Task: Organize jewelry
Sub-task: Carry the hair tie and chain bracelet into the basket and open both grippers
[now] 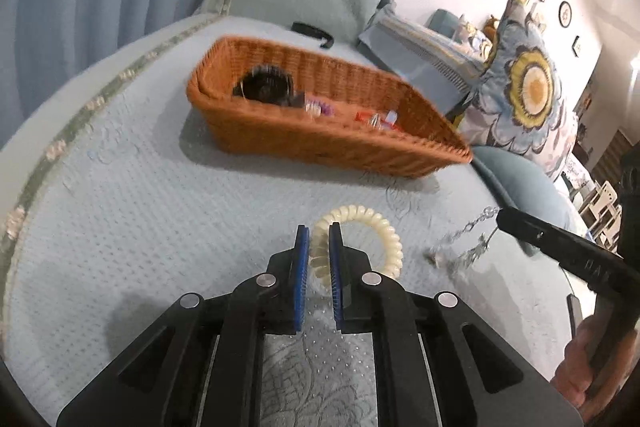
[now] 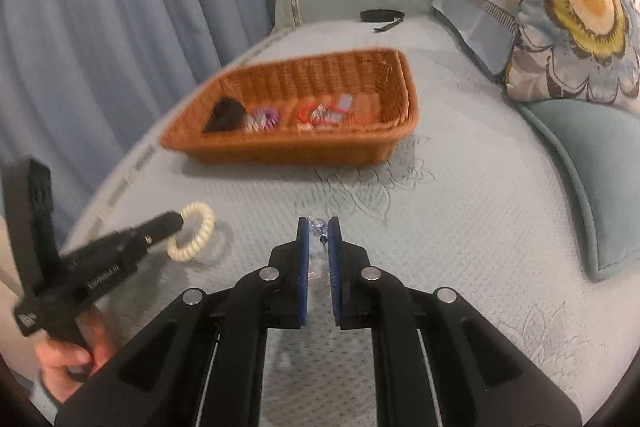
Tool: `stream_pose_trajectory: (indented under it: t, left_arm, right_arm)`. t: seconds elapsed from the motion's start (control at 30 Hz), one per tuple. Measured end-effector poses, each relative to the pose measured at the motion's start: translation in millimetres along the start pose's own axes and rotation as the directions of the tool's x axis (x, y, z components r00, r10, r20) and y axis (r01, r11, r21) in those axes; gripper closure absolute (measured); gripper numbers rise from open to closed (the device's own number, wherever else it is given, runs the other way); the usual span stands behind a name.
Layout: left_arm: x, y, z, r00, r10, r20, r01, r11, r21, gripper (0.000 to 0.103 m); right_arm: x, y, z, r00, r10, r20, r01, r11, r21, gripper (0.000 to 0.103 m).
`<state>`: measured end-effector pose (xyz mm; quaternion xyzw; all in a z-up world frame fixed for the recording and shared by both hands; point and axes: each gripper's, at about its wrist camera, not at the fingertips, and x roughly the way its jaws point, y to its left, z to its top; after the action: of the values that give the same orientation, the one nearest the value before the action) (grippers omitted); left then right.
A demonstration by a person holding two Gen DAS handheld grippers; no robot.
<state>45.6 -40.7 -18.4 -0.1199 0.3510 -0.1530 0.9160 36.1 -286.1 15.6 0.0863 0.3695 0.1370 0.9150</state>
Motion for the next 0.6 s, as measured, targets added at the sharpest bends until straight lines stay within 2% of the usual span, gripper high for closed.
stream_pose_trajectory:
  t: [0.2,0.33,0.47,0.6]
  left_arm:
    - [-28.2,-12.3,28.2,0.997,-0.012,0.074,0.009,0.999,0.044,0.095]
    - [-33.2,-19.4,57.1,0.993,-0.01,0.119,0.001,0.997,0.076,0.095]
    - [-24.6,-27.4,86.4,0.987,-0.007,0.158,-0.009,0.995,0.101,0.095]
    - [3.3,-29.0,113.7,0.986,0.007,0.168,-0.025,0.994,0.108,0.095]
  right_arm:
    - [-23.8,6.0,23.3,0.999,0.0,0.051,0.0,1.0,0.006,0.096]
    - [-31.2,11.3,49.4,0.995,-0.007,0.101,0.007,1.0,0.001,0.096]
    - [-18.6,17.7,86.6,0.99,0.001,0.138,0.0,1.0,-0.005,0.096]
    - [10.1,27.7,116.4,0.989,-0.009,0.148,0.011,1.0,-0.017,0.096]
